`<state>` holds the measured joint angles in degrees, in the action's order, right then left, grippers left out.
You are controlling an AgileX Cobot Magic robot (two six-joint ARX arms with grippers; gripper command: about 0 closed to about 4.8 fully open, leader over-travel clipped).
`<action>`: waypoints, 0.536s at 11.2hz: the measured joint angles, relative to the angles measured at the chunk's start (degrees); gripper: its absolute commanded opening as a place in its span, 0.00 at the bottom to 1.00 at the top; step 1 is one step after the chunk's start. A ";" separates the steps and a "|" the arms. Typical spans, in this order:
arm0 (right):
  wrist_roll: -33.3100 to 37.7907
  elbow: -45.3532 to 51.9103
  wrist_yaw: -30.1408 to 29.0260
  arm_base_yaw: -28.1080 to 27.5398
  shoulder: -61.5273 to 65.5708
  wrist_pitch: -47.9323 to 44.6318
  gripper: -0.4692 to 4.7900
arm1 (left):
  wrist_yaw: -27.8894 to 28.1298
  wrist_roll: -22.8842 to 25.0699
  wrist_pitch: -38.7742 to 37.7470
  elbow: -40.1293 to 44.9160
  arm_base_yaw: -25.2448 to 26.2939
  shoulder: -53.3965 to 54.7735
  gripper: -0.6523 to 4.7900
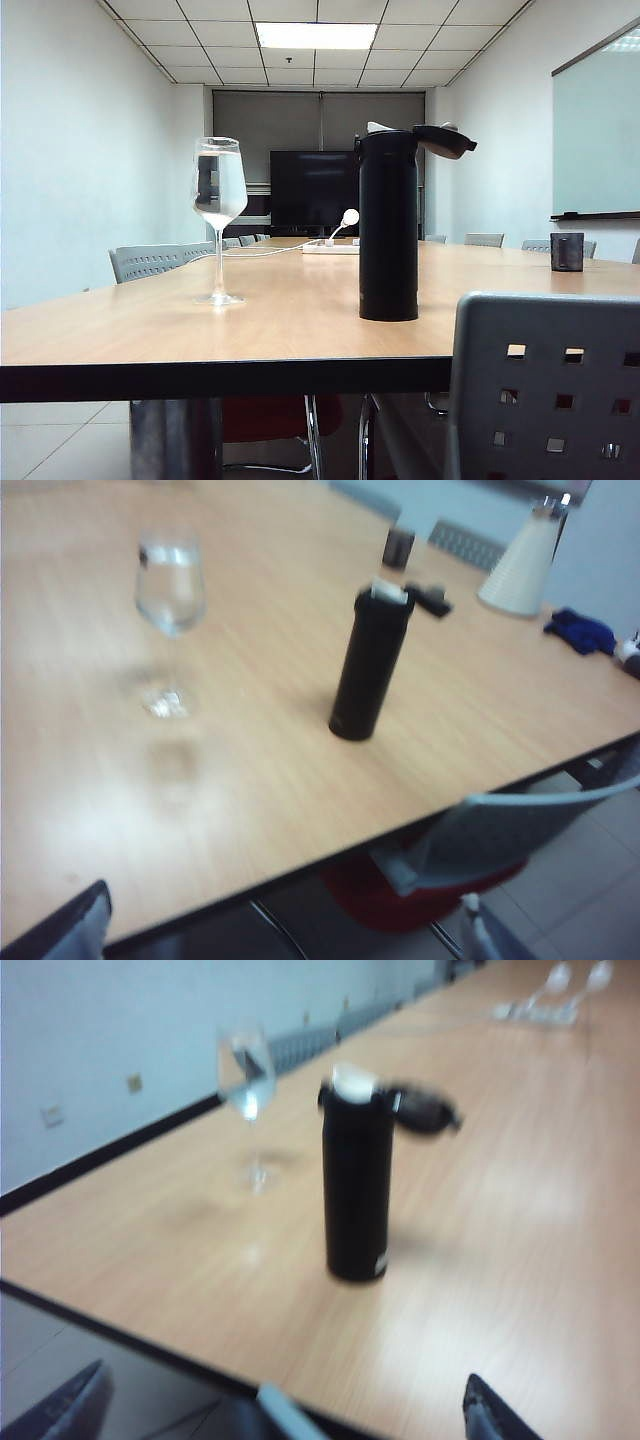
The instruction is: Pick up the black thermos cup, pour some water from it into the stemmed glass, and then put the thermos cup back on the table.
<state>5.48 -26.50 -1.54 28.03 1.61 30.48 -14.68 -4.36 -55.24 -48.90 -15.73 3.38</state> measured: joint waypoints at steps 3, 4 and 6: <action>4.74 10.21 0.00 0.00 -0.35 -6.78 1.00 | -5.53 -5.86 10.01 13.57 0.00 0.09 1.00; 5.99 13.38 0.02 0.00 -0.35 -8.85 1.00 | -5.73 -6.93 14.12 19.30 0.00 0.15 1.00; 6.56 18.38 0.26 0.00 -0.50 -13.53 1.00 | -4.59 -8.00 28.41 28.39 0.00 0.17 1.00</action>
<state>12.03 -8.12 -1.28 28.03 1.10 16.95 -19.27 -12.36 -26.83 -20.51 -15.73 3.55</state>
